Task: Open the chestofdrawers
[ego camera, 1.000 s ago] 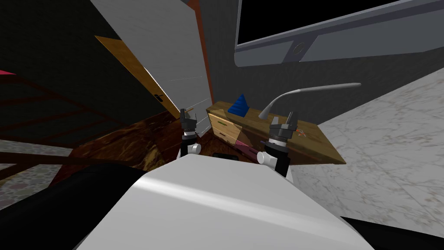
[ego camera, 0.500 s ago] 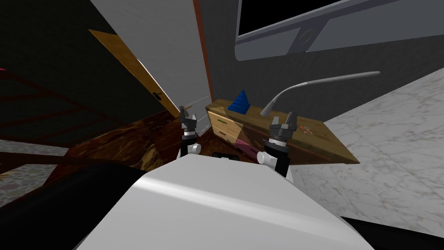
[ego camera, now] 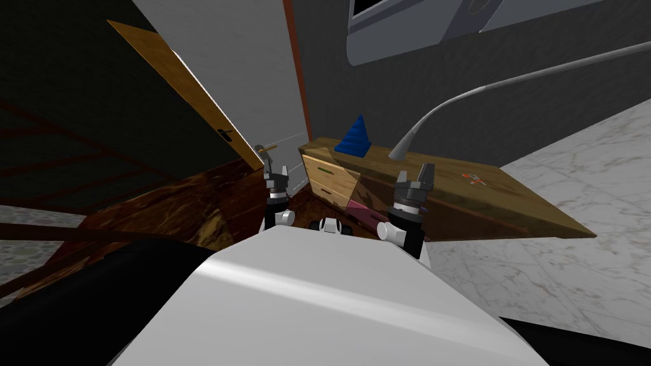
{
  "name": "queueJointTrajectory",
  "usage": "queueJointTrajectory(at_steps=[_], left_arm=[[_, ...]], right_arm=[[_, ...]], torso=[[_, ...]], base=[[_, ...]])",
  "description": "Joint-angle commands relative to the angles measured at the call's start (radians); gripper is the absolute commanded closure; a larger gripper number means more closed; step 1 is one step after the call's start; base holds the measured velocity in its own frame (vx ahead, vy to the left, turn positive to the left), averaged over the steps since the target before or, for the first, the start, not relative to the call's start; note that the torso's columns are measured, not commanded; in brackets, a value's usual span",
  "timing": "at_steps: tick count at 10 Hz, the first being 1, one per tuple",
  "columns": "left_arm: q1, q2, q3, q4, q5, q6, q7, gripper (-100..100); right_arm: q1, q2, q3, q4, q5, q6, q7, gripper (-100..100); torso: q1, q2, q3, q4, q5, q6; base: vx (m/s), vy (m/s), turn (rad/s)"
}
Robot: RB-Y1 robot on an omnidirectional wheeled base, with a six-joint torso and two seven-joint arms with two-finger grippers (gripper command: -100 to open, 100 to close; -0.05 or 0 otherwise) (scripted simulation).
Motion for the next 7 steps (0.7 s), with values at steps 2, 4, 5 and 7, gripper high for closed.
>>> queueJointTrajectory(at_steps=[2,4,5,7], left_arm=[[0.0,0.0,0.0,0.0,0.0,0.0,0.0,0],[0.0,0.0,0.0,0.0,0.0,0.0,0.0,0],[0.0,0.0,0.0,0.0,0.0,0.0,0.0,0],[0.0,0.0,0.0,0.0,0.0,0.0,0.0,0]], right_arm=[[-0.017,-0.067,0.012,0.03,0.067,0.04,0.032,-100],[-0.033,-0.09,0.023,0.059,0.128,0.073,0.06,-100],[-0.043,-0.1,0.029,0.075,0.156,0.093,0.077,-100],[-0.053,-0.107,0.036,0.092,0.201,0.114,0.094,-100]], torso=[[0.001,0.011,-0.024,0.013,0.0,0.0],[0.001,0.013,-0.025,0.014,0.0,0.0],[0.0,0.012,-0.025,0.014,0.0,0.0],[0.0,0.013,-0.025,0.014,0.0,0.0]], base=[[0.022,0.058,-0.016],[0.036,0.082,-0.021],[0.055,0.08,-0.025],[0.041,0.092,-0.018]])
